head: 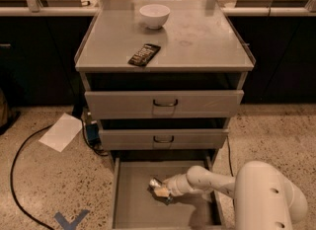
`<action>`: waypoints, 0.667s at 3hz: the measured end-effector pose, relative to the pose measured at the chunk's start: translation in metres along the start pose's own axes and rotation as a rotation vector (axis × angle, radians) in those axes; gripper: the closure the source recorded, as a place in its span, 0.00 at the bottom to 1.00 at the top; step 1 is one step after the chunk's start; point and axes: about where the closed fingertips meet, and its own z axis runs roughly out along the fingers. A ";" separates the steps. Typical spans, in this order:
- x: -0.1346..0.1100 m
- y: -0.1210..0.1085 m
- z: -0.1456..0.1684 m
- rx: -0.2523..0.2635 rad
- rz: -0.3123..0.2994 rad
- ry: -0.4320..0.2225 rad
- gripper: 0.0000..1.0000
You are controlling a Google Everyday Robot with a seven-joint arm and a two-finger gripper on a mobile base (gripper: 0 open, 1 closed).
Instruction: Place redbull can into bottom drawer
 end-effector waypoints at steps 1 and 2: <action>0.013 -0.013 0.020 -0.012 0.027 0.021 1.00; 0.024 -0.012 0.042 -0.056 0.064 0.026 1.00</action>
Offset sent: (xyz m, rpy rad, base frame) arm 0.0016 0.0166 -0.0737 0.0566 0.1436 -0.0065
